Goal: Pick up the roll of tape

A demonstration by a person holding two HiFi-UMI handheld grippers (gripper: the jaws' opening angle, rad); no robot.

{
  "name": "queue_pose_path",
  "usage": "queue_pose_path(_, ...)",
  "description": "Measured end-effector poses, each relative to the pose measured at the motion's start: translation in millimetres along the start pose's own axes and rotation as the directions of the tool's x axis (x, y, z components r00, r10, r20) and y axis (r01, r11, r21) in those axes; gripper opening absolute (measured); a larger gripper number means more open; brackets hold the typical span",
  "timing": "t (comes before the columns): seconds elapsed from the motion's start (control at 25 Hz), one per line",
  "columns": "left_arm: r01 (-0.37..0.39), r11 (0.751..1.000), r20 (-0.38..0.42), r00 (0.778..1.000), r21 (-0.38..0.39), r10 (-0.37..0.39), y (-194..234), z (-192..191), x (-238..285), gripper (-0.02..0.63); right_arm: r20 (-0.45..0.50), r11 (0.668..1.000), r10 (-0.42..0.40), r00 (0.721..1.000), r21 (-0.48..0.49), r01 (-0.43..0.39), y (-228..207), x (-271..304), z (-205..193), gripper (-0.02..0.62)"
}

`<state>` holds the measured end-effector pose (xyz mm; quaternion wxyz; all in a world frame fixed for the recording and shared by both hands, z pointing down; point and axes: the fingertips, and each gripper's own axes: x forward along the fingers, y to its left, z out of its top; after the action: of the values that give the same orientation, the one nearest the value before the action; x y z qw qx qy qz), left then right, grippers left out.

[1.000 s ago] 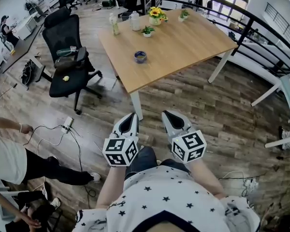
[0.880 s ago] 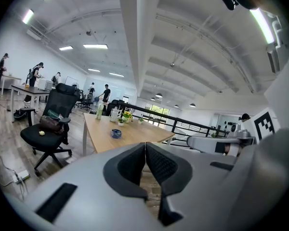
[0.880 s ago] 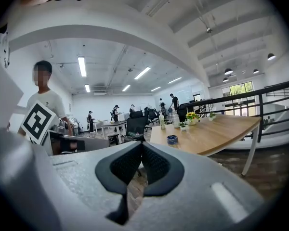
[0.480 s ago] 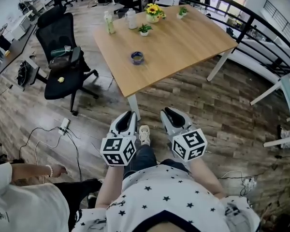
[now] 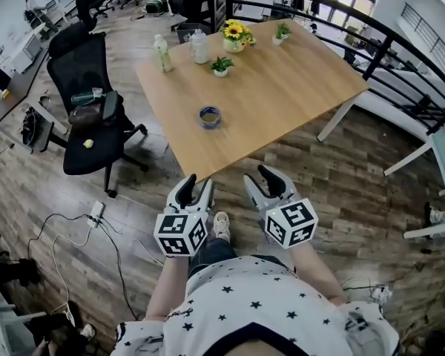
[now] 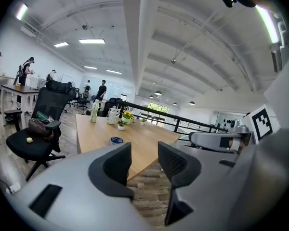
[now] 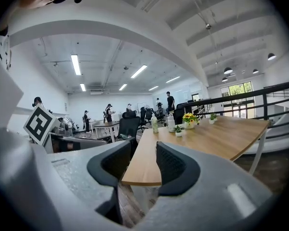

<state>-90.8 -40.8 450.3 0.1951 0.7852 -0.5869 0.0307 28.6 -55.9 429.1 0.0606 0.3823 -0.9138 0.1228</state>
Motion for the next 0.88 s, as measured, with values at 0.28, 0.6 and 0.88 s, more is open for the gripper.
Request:
queue_pose_path(0.28, 0.029, 1.0, -0.009, 1.0, 0.002, -0.029, 33.5, 38.8, 59.9, 0.178, 0.017, 1.0, -0.015, 1.0, -0.008, 0.015, -35.7, 63.7, 37.4, 0.189)
queue_pose_path(0.6, 0.042, 0.999, 0.002, 0.999, -0.004, -0.042, 74.7, 65.8, 112.5, 0.187, 0.047, 0.999, -0.047, 0.998, -0.013, 0.047, -66.7, 116.6, 66.8, 0.19)
queue_pose_path(0.88, 0.063, 0.998, -0.011, 0.998, -0.005, -0.063, 103.6, 73.7, 148.7, 0.187, 0.052, 0.997, -0.073, 0.996, 0.0, 0.073, -88.3, 155.4, 74.4, 0.19)
